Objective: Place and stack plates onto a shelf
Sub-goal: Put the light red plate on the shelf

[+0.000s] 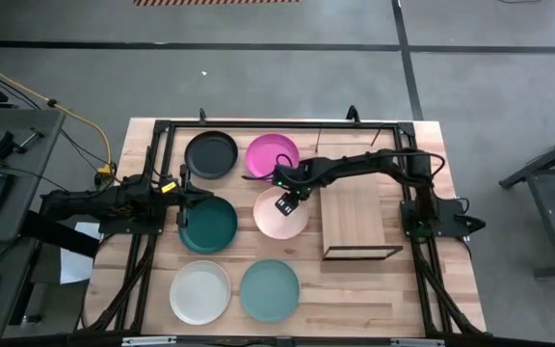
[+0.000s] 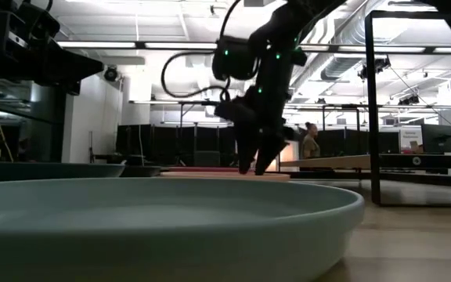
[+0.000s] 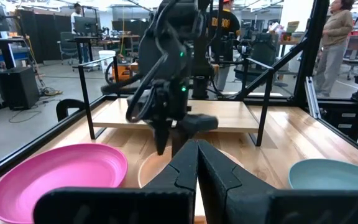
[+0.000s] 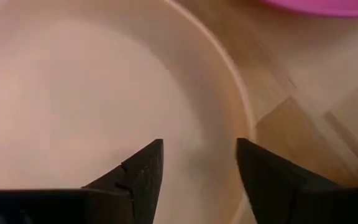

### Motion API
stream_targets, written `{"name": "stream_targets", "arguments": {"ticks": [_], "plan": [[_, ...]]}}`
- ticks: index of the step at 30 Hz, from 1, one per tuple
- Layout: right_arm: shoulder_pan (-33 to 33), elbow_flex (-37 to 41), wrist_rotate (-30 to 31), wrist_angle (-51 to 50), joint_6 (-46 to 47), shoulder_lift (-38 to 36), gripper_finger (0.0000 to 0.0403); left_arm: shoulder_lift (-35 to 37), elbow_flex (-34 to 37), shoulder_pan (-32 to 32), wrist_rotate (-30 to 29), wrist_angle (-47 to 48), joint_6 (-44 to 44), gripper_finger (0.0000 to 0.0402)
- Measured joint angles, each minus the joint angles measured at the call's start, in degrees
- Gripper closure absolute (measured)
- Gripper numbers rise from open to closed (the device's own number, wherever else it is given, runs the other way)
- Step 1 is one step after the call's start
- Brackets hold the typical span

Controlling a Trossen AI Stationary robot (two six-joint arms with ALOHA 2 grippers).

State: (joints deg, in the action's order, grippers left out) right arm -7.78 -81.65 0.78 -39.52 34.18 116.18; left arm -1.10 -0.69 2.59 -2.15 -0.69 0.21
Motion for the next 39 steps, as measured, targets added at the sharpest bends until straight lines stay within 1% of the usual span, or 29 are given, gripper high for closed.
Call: {"name": "stream_targets", "arguments": {"ticks": [8, 10, 13, 15, 19, 24, 26, 29, 33, 36, 39], "plan": [[-0.09, -0.78, -0.18, -1.03, -3.54, -0.89, 0.021, -0.01, -0.01, -0.02, 0.0, -0.02, 0.0, 0.0401], [-0.01, -1.86, 1.63, -1.24, -5.18, -1.56, 0.021, -0.02, 0.0, 0.0, 0.0, 0.0, 0.0, 0.0401], [-0.51, -3.85, 6.52, -4.1, -7.51, -2.16, 0.021, -0.02, 0.0, -0.02, 0.0, 0.01, 0.0, 0.0401], [-1.78, -4.64, 7.99, -4.76, -8.83, -2.23, 0.021, 0.0, -0.02, 0.0, 0.0, -0.03, 0.0, 0.0401], [-4.84, -4.47, 6.38, -5.41, -9.79, -1.72, 0.021, 0.0, 0.0, 0.0, 0.0, 0.0, 0.0, 0.0401], [-6.31, -3.74, 0.6, -5.86, -10.71, -0.42, 0.021, -0.01, 0.0, -0.02, 0.0, -0.02, 0.0, 0.0401], [-6.22, -3.74, 0.73, -5.68, -12.06, -0.03, 0.021, -0.02, 0.0, 0.0, 0.0, 0.0, 0.0, 0.0401], [-6.13, -3.74, 2.54, -5.69, -12.46, 0.74, 0.021, 0.0, 0.0, -0.02, 0.0, 0.0, 0.0, 0.0401], [-6.38, -3.74, 1.83, -5.64, -12.26, 1.85, 0.0214, -0.02, 0.0, -0.01, 0.0, -0.02, 0.0, 0.0401], [-6.14, -3.74, 0.8, -5.45, -12.32, 2.44, 0.023, -0.01, 0.0, 0.0, 0.0, -0.02, 0.0, 0.0401], [-5.56, -3.74, 0.55, -4.94, -12.27, 3.14, 0.0262, 0.0, -0.02, -0.02, 0.0, 0.0, 0.0, 0.0401]]}}
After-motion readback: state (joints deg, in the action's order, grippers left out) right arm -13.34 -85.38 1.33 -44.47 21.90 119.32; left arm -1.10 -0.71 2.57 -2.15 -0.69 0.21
